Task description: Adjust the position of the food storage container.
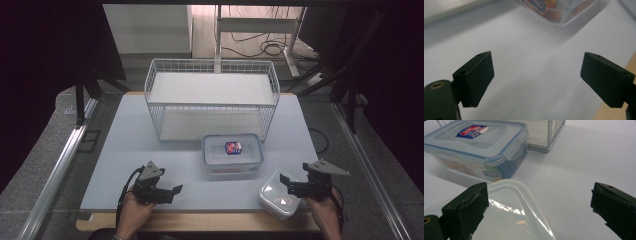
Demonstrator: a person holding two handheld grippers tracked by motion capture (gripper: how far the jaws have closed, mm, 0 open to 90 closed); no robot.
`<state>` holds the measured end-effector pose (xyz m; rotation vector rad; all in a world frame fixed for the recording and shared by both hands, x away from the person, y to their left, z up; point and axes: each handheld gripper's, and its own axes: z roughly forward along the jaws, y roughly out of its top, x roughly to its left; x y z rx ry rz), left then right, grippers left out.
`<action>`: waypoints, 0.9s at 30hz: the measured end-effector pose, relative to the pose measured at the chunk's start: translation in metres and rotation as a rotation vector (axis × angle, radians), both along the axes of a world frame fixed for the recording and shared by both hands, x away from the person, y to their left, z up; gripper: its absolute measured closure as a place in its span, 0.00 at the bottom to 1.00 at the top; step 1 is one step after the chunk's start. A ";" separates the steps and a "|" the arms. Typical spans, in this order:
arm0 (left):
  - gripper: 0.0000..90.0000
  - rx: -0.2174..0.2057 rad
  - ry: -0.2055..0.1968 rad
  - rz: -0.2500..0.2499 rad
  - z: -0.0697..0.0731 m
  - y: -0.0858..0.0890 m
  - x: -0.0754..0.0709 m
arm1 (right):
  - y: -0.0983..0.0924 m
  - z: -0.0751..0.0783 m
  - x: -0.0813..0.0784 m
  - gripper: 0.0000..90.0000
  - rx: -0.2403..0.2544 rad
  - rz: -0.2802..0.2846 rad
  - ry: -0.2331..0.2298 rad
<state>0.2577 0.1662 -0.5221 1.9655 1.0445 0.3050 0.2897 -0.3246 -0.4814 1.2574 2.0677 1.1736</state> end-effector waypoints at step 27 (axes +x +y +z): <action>0.09 0.007 -0.025 0.040 0.002 0.010 0.001 | 0.016 0.012 -0.008 0.13 -0.030 0.043 0.068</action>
